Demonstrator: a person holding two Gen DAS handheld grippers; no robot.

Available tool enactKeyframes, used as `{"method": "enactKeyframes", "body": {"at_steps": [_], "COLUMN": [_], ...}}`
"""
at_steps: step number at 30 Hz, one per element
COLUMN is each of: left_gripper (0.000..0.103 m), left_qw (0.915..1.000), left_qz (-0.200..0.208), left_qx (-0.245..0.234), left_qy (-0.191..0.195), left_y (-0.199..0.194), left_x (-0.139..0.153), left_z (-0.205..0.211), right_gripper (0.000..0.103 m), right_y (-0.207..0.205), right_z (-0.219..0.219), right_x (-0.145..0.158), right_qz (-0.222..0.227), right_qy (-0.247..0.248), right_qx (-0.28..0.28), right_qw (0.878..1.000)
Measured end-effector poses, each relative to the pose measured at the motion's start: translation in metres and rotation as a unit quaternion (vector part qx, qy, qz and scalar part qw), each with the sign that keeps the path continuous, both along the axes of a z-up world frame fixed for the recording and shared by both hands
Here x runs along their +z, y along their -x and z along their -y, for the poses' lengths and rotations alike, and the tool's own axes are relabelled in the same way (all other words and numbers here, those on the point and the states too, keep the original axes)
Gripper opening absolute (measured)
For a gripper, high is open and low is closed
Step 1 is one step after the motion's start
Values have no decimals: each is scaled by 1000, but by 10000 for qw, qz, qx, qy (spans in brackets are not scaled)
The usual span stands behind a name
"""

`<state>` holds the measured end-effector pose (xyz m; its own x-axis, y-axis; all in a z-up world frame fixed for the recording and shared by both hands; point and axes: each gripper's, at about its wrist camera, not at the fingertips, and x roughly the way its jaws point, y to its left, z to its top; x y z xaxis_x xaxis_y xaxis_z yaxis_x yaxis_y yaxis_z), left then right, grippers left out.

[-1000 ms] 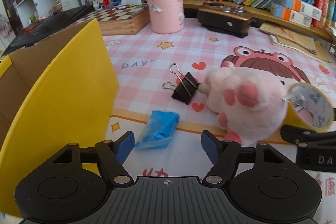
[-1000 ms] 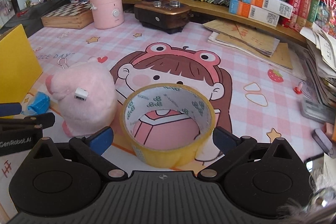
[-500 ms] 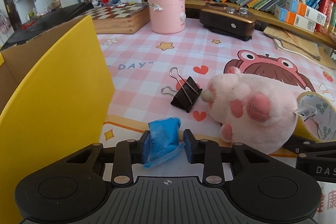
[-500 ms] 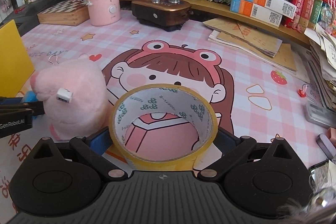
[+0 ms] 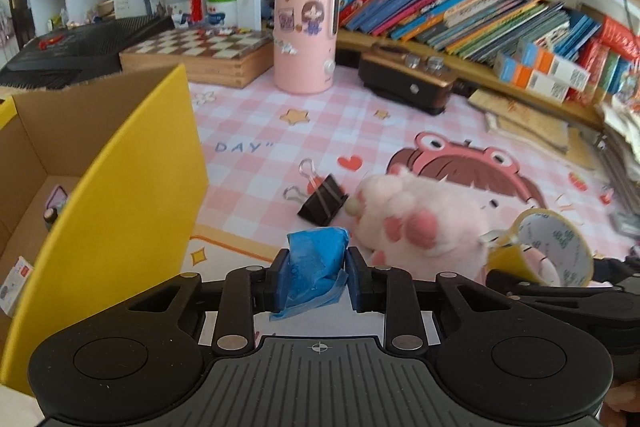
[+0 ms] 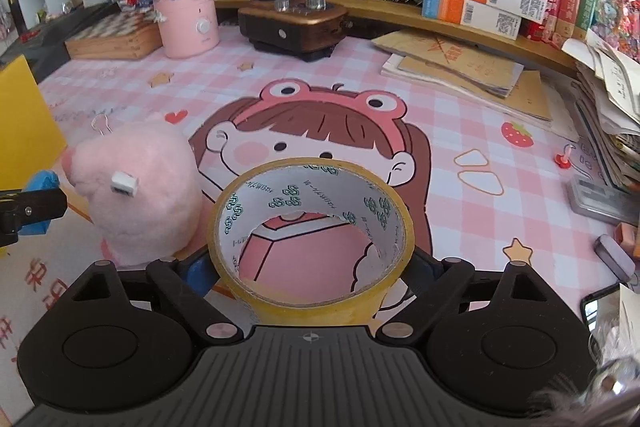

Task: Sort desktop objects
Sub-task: 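Grasp the blue plastic item with left tool while right tool grasps the yellow tape roll, then lift the blue item and tape roll and carry both toward the yellow box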

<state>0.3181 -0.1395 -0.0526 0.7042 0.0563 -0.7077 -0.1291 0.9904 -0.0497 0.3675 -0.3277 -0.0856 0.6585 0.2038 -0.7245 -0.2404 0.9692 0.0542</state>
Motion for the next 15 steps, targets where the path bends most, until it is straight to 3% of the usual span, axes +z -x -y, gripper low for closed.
{"method": "enactKeyframes", "body": {"at_steps": [15], "left_gripper": [27], "left_qw": [9989], "left_qz": [405], "left_qx": [-192], "left_qy": [108], "left_y": [42], "left_x": [34], "left_z": [6], "right_gripper": [90], "right_y": [37], "right_z": [4], "right_x": [33], "right_qz": [205], "right_qy": [-302], "right_qx": [-12], "right_qw": [9993]}}
